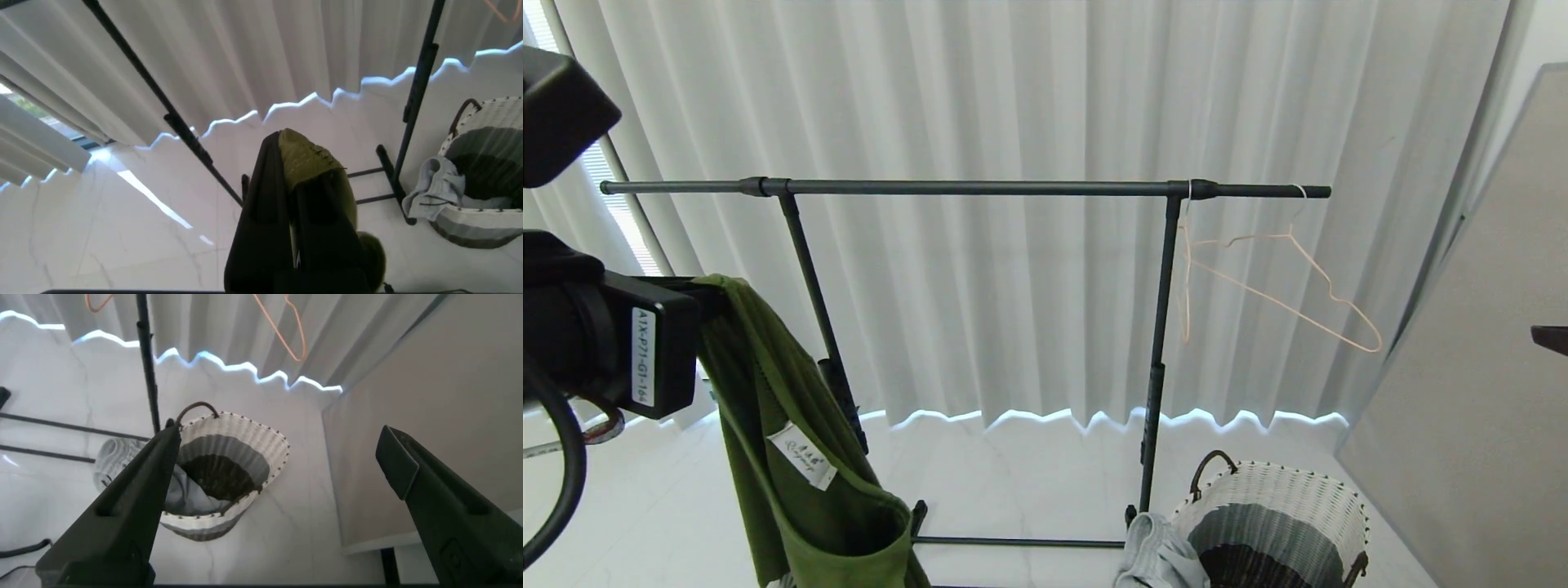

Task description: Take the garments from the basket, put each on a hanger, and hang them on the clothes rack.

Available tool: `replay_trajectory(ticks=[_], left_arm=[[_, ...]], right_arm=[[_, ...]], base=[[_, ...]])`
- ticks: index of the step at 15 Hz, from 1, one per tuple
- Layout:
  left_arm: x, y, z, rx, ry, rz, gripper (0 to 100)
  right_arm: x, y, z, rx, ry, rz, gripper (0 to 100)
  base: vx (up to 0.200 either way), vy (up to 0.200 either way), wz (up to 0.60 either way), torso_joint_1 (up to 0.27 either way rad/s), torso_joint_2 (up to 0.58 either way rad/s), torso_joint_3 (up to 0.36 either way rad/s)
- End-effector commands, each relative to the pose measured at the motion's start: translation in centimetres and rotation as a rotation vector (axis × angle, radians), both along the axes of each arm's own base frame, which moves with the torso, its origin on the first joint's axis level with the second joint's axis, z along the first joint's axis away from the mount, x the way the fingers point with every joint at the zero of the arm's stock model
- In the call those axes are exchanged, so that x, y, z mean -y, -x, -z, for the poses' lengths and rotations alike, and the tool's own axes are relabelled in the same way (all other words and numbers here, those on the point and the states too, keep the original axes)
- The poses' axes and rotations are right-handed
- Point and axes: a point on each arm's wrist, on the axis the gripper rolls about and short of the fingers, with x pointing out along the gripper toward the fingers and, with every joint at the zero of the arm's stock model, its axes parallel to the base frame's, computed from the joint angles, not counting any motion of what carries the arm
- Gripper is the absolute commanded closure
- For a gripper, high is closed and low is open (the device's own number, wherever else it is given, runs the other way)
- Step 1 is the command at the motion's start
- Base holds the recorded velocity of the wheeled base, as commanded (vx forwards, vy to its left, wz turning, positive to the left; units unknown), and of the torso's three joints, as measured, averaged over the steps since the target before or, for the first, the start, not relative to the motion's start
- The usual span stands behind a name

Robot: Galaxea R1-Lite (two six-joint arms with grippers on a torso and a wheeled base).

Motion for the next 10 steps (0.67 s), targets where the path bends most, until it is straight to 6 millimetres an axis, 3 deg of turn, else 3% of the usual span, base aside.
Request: replay_trajectory(ticks=[1,7,10], left_arm=[[0.0,0.0,0.1,-0.001,-0.001,-0.001,100],[0.0,-0.1,0.0,-0.001,0.0,-0.003,100],[0.0,-0.1,0.0,-0.001,0.0,-0.005,100]], right_arm=[[0.0,-0.1,0.0,-0.002,-0.001,-0.001,0],[0.1,-1.3,0.2,-0.008,-0.001,0.016,0],[0.4,-2.2,0.6,-0.034,0.002,0.043,0]], base=[[0.0,0.0,0.0,0.0,0.0,0.0],[0.0,0.0,0.0,0.0,0.0,0.0],[0.2,0.0,0.0,-0.004,0.0,0.002]])
